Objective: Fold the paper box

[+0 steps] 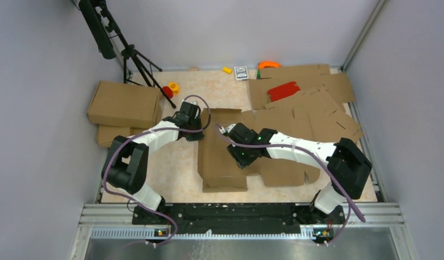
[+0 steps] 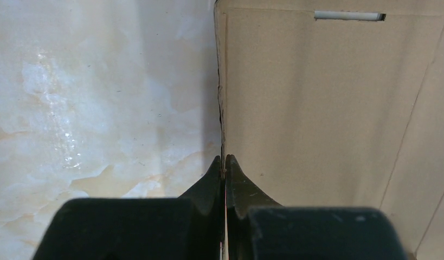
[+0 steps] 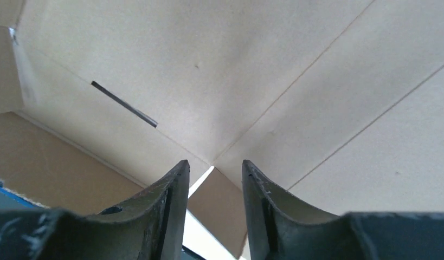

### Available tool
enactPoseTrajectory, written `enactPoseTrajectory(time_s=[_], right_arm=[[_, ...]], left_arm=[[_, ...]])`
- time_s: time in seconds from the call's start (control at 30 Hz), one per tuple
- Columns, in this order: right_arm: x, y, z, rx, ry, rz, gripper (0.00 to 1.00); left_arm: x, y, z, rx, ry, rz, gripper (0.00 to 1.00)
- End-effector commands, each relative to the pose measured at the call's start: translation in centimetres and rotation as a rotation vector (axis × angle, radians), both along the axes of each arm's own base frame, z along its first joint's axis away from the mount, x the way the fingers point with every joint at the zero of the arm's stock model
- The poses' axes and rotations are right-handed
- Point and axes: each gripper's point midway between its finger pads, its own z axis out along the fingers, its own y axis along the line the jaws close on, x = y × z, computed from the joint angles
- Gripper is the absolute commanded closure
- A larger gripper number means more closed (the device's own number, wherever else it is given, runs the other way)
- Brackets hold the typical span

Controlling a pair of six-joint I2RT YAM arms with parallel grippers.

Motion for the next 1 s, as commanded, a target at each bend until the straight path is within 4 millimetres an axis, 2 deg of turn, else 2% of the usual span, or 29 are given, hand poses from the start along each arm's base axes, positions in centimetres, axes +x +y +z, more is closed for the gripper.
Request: enactPoseTrajectory(time_s=[0.0,0.13,0.23,0.33,0.5,0.63,0.83,0.87,0.97], right_arm=[[2.7,0.8,5.9,0.164,-0.071,-0.096,0.57],[5.4,-0.5,8.7,0.303,-0.066,-0.198,0.48],[9.2,-2.8,10.7,0.353,-0.125,-0.309,0.44],[12.8,-4.8,11.4,0.357,-0.162,-0.381,0.44],[19.0,-6.6,10.8,0.381,-0.182,-0.425,0.43],[22.8,-6.7,9.2,0.398,-0.144,-0.435,0.41],[26.6,-5.7,4.9,0.328,-0.080,-0.397,0.41],[27.3,-5.5,4.8,0.319,-0.076,-0.377,0.41],[28.0,-4.9,3.0,0.293,-0.042,-0.318,0.43]], left_arm=[[1.2,-1.3,0.8,-0.032,-0.032,-0.038,1.00],[1.2,-1.4,0.6,-0.031,-0.034,-0.057,1.00],[1.3,-1.2,0.7,-0.017,-0.040,-0.063,1.00],[1.4,-1.1,0.9,-0.008,-0.045,-0.065,1.00],[1.4,-1.3,1.3,-0.011,-0.055,-0.065,1.00],[1.2,-1.4,1.3,-0.011,-0.053,-0.066,1.00],[1.2,-1.2,1.6,0.005,-0.060,-0.065,1.00],[1.3,-1.1,1.6,0.008,-0.059,-0.065,1.00],[1.2,-1.1,1.6,0.011,-0.054,-0.068,1.00]])
